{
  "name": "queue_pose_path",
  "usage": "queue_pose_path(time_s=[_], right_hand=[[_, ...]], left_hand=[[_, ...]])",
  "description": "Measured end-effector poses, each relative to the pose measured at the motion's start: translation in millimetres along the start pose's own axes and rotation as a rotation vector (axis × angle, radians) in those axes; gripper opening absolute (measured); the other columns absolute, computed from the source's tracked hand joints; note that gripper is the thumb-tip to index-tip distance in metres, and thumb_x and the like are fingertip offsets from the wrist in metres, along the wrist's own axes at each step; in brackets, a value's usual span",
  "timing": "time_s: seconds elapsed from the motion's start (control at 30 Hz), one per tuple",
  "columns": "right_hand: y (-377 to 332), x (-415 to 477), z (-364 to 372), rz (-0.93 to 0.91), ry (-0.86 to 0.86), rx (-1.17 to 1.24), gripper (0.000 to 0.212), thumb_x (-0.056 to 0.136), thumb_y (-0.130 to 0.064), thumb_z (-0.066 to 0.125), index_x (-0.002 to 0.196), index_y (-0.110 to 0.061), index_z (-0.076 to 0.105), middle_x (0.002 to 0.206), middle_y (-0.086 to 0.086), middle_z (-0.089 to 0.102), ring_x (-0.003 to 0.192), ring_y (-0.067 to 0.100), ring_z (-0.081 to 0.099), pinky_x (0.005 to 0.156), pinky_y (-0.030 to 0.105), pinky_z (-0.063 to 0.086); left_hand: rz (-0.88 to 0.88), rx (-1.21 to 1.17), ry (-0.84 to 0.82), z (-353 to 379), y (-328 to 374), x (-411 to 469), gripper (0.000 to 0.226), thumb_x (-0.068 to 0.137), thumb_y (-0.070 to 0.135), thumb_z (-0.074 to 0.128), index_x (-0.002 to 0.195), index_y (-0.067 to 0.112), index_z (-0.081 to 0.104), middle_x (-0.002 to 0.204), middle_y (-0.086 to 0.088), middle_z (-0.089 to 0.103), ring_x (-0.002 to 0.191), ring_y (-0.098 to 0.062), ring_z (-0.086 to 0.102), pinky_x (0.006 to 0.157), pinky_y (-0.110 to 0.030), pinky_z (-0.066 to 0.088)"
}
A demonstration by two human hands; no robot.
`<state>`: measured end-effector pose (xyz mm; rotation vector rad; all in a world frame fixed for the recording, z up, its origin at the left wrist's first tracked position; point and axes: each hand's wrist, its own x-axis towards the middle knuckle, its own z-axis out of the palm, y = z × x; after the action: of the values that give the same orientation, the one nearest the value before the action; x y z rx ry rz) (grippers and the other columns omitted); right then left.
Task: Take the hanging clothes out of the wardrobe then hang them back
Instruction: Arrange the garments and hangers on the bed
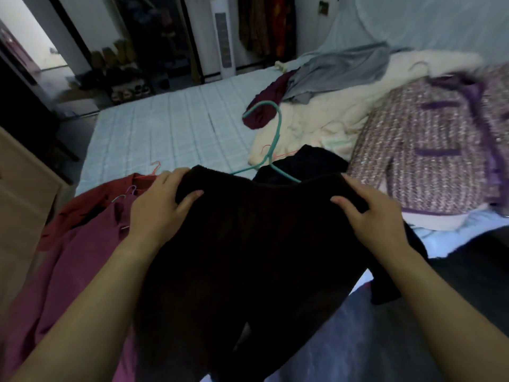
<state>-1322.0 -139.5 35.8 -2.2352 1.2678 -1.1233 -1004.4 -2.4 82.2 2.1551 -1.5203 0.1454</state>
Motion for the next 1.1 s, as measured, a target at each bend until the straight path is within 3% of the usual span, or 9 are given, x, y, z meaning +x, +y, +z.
queue_pose_path(time_s=[0.23,0.5,0.67,0.83,0.9,1.03,1.1], right_hand=[[21.4,86.1,-60.1,-0.086,0.077,-0.033,0.046,0.081,-0.029,0.071,0.124,-0.019,0.06,0.112,0.008,0.068,0.098,0.01,0.059,0.088,0.006,0.033],[40.4,201.6,-25.5,-0.129,0.0,-0.037,0.045,0.08,-0.032,0.072,0.122,-0.024,0.062,0.116,0.001,0.067,0.102,-0.003,0.052,0.09,0.0,0.029],[90.6,220.5,39.0,-0.058,-0.146,-0.05,0.045,0.08,-0.033,0.071,0.123,-0.024,0.062,0.114,0.003,0.068,0.105,0.016,0.061,0.09,0.016,0.038],[143.2,250.6,98.1,0.004,-0.254,-0.014,0.044,0.079,-0.031,0.073,0.12,-0.02,0.063,0.112,0.004,0.068,0.104,0.018,0.062,0.091,0.014,0.037],[163.3,273.0,121.2,0.027,-0.317,-0.012,0.044,0.08,-0.035,0.071,0.121,-0.022,0.062,0.114,0.002,0.067,0.106,0.018,0.061,0.093,0.021,0.042],[206.9,308.2,175.1,0.081,-0.483,-0.086,0.046,0.084,-0.038,0.066,0.127,-0.024,0.056,0.123,0.0,0.063,0.112,0.02,0.058,0.093,0.03,0.044],[227.1,308.9,206.9,0.005,-0.652,-0.205,0.049,0.09,-0.038,0.058,0.135,-0.02,0.049,0.131,0.006,0.057,0.115,0.026,0.055,0.093,0.034,0.044]], left_hand=[[-0.062,-0.124,0.099,14.2,61.9,47.7,0.038,0.09,0.044,0.054,0.122,0.023,0.05,0.111,-0.004,0.058,0.101,-0.027,0.057,0.078,-0.038,0.044],[-0.187,-0.25,0.129,68.4,51.1,124.8,0.038,0.09,0.04,0.056,0.122,0.021,0.05,0.115,-0.005,0.057,0.105,-0.023,0.054,0.078,-0.029,0.035],[-0.216,-0.216,-0.04,120.9,16.6,157.5,0.041,0.09,0.037,0.057,0.124,0.016,0.047,0.116,-0.012,0.056,0.106,-0.031,0.055,0.084,-0.039,0.042],[-0.296,-0.115,-0.144,176.6,2.1,195.5,0.042,0.092,0.036,0.054,0.128,0.016,0.043,0.117,-0.012,0.054,0.103,-0.033,0.056,0.083,-0.044,0.043],[-0.329,-0.065,-0.172,201.4,-0.5,216.8,0.043,0.093,0.035,0.053,0.129,0.015,0.043,0.116,-0.012,0.053,0.1,-0.034,0.056,0.08,-0.043,0.043],[-0.418,-0.053,-0.26,255.5,-14.7,247.2,0.04,0.093,0.032,0.052,0.128,0.013,0.046,0.117,-0.014,0.052,0.102,-0.034,0.055,0.081,-0.043,0.046],[-0.434,-0.021,-0.362,284.5,-23.1,249.6,0.045,0.094,0.034,0.05,0.134,0.014,0.043,0.123,-0.014,0.052,0.107,-0.032,0.054,0.085,-0.043,0.046]])
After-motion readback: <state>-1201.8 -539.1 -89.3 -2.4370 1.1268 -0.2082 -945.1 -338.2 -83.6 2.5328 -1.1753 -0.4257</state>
